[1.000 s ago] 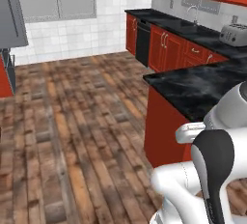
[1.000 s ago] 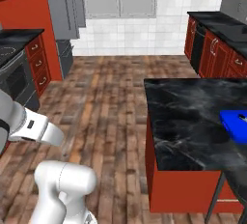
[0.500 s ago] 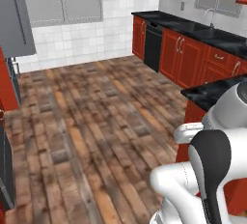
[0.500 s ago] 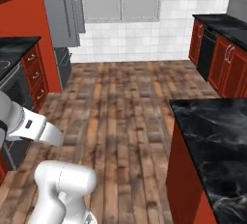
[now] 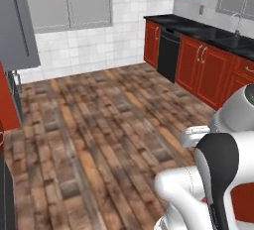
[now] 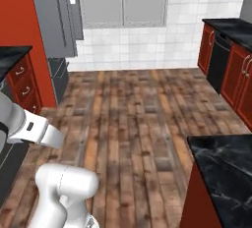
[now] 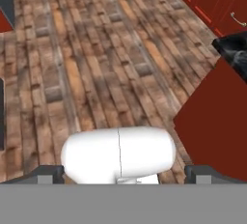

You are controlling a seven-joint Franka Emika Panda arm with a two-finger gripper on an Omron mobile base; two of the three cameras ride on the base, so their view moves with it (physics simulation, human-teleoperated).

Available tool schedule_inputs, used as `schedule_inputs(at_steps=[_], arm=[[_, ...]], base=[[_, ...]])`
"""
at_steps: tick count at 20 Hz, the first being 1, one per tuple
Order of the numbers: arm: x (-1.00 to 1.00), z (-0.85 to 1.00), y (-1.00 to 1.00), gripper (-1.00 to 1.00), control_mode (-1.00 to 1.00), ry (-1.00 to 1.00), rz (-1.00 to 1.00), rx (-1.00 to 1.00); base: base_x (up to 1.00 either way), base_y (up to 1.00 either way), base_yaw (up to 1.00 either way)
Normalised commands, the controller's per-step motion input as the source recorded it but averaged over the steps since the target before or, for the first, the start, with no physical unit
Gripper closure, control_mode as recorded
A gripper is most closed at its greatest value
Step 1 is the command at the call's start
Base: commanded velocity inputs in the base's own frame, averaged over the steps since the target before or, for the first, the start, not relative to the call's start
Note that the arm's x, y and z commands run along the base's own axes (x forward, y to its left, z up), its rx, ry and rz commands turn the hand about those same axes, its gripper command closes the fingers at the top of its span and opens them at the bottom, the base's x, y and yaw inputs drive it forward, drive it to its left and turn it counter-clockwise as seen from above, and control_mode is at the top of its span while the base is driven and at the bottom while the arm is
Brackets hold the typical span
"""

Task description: Gather the potato and mushroom from the fridge and place them on a tray on the dining counter. Then gather the fish and chicken drumstick from the fridge and place them on the other tray.

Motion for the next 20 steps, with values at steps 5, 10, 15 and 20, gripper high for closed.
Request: schedule_inputs(at_steps=[5, 10, 15, 20], arm=[[0.00, 0.00, 0.00, -1.00, 1.00, 0.00, 0.00, 0.00], [0.00, 0.00, 0.00, -1.00, 1.00, 0.00, 0.00, 0.00], [0.00, 0.00, 0.00, -1.00, 1.00, 0.00, 0.00, 0.00], [0.00, 0.00, 0.00, -1.00, 1.00, 0.00, 0.00, 0.00]], base=[[1.00, 0.03, 0.02], [1.00, 0.00, 0.14], [1.00, -0.04, 0.21], [1.00, -0.25, 0.31]])
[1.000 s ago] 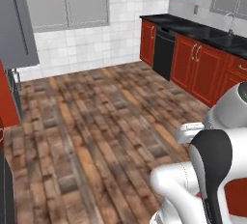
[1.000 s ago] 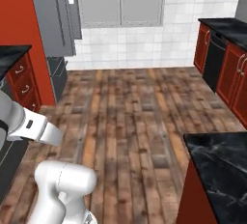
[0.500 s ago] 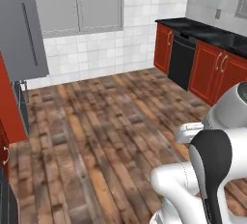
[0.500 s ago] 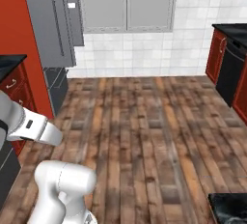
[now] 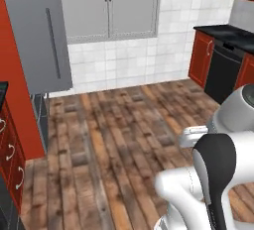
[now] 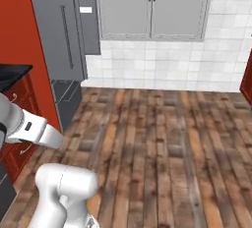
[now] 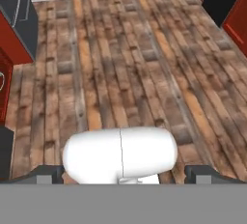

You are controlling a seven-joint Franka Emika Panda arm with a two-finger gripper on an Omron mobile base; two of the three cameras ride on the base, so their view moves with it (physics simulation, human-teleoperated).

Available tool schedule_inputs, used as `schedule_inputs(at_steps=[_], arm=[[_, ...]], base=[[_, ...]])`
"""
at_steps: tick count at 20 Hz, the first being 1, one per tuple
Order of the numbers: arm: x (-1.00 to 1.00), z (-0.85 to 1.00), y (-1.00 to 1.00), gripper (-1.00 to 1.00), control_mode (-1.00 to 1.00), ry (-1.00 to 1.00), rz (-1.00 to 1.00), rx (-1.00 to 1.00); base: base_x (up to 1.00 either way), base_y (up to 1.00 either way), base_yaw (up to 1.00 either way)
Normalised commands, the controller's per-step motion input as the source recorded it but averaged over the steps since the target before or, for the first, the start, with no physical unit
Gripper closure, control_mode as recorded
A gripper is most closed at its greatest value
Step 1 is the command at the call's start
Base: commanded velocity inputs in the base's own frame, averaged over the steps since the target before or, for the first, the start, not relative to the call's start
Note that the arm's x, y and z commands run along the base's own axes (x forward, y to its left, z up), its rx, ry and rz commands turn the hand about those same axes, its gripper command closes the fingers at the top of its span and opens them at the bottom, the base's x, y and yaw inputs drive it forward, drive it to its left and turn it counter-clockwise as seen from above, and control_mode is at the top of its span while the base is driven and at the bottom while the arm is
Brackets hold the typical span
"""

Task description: Gather the potato and mushroom from the fridge and place them on a tray on the dining counter. Then gather the fish and chicken drumstick from the fridge and place them on the other tray.

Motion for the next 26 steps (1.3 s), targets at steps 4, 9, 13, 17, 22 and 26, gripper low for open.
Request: schedule_inputs(at_steps=[4, 9, 13, 17, 22, 26], arm=[[0.00, 0.00, 0.00, -1.00, 1.00, 0.00, 0.00, 0.00], [0.00, 0.00, 0.00, -1.00, 1.00, 0.00, 0.00, 0.00], [0.00, 0.00, 0.00, -1.00, 1.00, 0.00, 0.00, 0.00], [0.00, 0.00, 0.00, -1.00, 1.00, 0.00, 0.00, 0.00], [0.00, 0.00, 0.00, -1.00, 1.00, 0.00, 0.00, 0.00], [0.00, 0.00, 0.00, -1.00, 1.00, 0.00, 0.00, 0.00]], base=[[1.00, -0.30, 0.36], [0.89, -0.35, 0.40], [0.77, -0.32, 0.43], [0.64, -0.43, 0.39], [0.51, -0.55, 0.37], [0.45, -0.59, 0.36]])
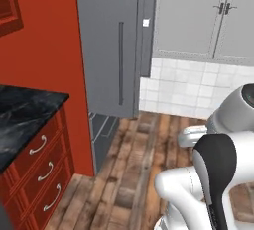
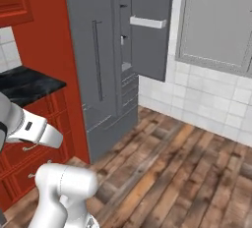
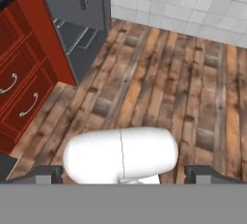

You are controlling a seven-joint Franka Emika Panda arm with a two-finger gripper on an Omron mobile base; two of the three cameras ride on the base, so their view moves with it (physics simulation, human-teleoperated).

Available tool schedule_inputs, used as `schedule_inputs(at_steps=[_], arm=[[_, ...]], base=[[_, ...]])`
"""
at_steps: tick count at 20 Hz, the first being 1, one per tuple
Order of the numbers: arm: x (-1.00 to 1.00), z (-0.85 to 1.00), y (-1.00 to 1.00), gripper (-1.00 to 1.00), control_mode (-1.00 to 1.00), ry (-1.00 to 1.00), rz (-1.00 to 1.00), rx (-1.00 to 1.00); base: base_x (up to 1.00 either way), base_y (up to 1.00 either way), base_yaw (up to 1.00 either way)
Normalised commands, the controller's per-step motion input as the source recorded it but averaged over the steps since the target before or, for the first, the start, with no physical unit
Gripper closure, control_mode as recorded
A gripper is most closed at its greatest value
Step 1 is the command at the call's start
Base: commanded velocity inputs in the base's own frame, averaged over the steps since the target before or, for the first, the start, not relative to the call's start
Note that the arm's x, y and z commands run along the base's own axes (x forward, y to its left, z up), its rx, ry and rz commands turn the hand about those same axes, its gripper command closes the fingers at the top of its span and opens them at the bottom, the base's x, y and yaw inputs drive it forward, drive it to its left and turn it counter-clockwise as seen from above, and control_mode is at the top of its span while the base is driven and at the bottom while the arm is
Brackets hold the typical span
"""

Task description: Gather the potato and mushroom from the fridge and place them on a tray on the dining counter. Then gather the fish and chicken drumstick from the fridge and place them on the other tray.

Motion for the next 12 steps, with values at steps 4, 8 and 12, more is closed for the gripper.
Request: schedule_inputs(at_steps=[4, 8, 12], arm=[[0.00, 0.00, 0.00, -1.00, 1.00, 0.00, 0.00, 0.00], [0.00, 0.00, 0.00, -1.00, 1.00, 0.00, 0.00, 0.00], [0.00, 0.00, 0.00, -1.00, 1.00, 0.00, 0.00, 0.00]], base=[[0.28, -0.67, 0.34], [0.03, -0.84, 0.28], [0.00, -0.91, 0.24]])
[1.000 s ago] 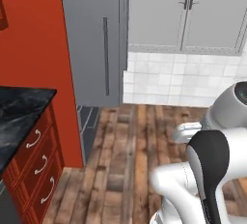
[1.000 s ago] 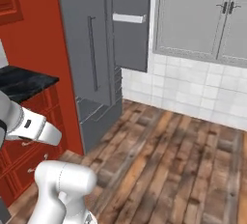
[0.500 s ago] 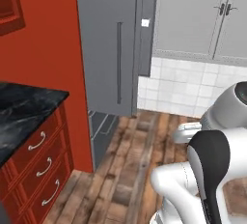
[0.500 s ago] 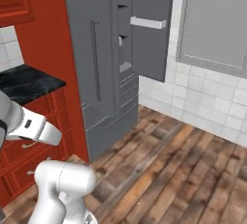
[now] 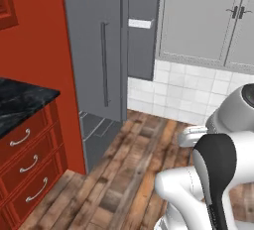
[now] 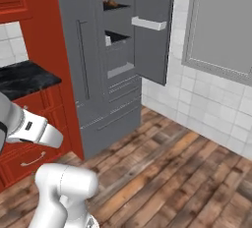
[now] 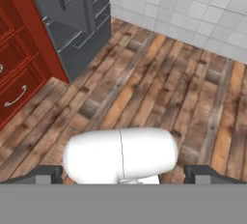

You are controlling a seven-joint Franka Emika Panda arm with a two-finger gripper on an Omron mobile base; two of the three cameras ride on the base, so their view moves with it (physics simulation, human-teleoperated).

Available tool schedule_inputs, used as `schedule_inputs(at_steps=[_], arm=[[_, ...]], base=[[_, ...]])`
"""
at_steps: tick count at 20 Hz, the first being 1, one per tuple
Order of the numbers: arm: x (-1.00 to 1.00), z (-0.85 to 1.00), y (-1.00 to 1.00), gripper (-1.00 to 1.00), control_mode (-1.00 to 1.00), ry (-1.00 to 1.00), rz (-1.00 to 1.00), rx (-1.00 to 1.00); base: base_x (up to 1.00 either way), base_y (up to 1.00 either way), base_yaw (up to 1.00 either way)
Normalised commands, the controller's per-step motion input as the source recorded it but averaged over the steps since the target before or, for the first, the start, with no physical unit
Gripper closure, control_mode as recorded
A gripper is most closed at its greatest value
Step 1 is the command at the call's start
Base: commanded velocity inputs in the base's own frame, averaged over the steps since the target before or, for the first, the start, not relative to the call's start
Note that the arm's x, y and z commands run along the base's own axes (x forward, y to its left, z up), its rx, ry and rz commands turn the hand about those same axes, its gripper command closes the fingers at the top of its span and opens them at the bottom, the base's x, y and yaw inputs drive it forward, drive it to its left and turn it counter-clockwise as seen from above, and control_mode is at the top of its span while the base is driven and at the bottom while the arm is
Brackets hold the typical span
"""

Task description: Gather the potato and mushroom from the fridge and place them on a tray on the dining counter. Then gather the fish and chicken drumstick from the fridge and place them on the other tray.

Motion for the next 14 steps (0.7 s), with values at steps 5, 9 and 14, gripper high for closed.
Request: schedule_inputs(at_steps=[5, 9, 14], arm=[[0.00, 0.00, 0.00, -1.00, 1.00, 0.00, 0.00, 0.00], [0.00, 0.00, 0.00, -1.00, 1.00, 0.00, 0.00, 0.00], [0.00, 0.00, 0.00, -1.00, 1.00, 0.00, 0.00, 0.00]], base=[[0.13, -0.91, 0.28], [0.28, -0.77, 0.34], [0.31, -0.67, 0.38]])
